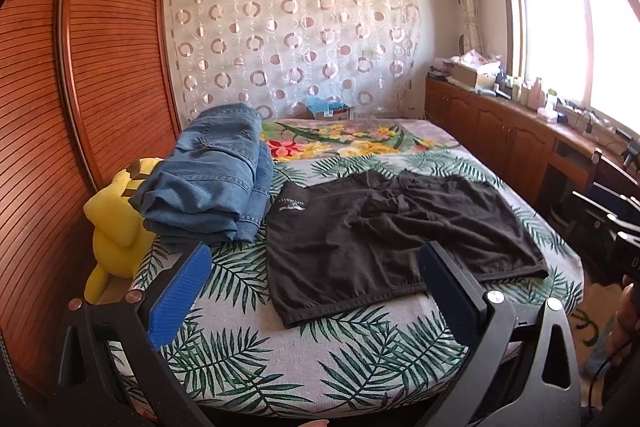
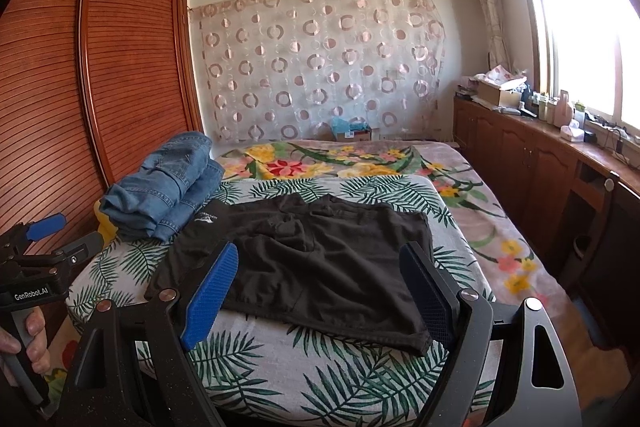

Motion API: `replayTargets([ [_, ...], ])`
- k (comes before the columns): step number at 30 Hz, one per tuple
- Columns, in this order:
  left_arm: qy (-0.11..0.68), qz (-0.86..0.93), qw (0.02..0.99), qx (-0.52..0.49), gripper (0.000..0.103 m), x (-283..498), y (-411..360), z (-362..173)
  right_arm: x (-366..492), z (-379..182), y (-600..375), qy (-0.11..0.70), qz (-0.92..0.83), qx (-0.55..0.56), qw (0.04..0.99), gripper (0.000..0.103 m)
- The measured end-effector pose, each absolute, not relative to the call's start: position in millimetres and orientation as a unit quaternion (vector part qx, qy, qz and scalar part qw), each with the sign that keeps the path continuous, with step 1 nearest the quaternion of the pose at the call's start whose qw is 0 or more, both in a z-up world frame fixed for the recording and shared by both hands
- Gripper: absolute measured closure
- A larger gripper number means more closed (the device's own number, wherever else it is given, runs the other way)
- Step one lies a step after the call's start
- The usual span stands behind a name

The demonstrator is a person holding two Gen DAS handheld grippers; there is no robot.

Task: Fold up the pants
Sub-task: 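Lower the left gripper to the shorts' waistband and close on it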

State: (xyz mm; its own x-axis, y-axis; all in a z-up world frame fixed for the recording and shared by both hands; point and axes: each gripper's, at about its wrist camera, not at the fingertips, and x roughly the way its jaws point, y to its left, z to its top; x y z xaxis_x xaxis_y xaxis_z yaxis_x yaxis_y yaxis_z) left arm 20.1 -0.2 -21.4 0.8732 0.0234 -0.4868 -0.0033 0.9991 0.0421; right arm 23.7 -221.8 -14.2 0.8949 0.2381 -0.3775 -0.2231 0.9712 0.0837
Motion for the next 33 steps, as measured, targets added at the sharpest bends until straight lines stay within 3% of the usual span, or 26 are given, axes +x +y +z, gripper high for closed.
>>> replayTargets([
  [16,0.31,-0.044,0.949,0.031,0.0,44,-9,-63,40,-26,-222,0.233,0.13,0.013,0.964,0.019],
  [33,0.369,-0.031,0.929,0.009,0.0,78,42,-110,59,-39,-218,0.276,0.119,-0.009,0.954,0.019],
])
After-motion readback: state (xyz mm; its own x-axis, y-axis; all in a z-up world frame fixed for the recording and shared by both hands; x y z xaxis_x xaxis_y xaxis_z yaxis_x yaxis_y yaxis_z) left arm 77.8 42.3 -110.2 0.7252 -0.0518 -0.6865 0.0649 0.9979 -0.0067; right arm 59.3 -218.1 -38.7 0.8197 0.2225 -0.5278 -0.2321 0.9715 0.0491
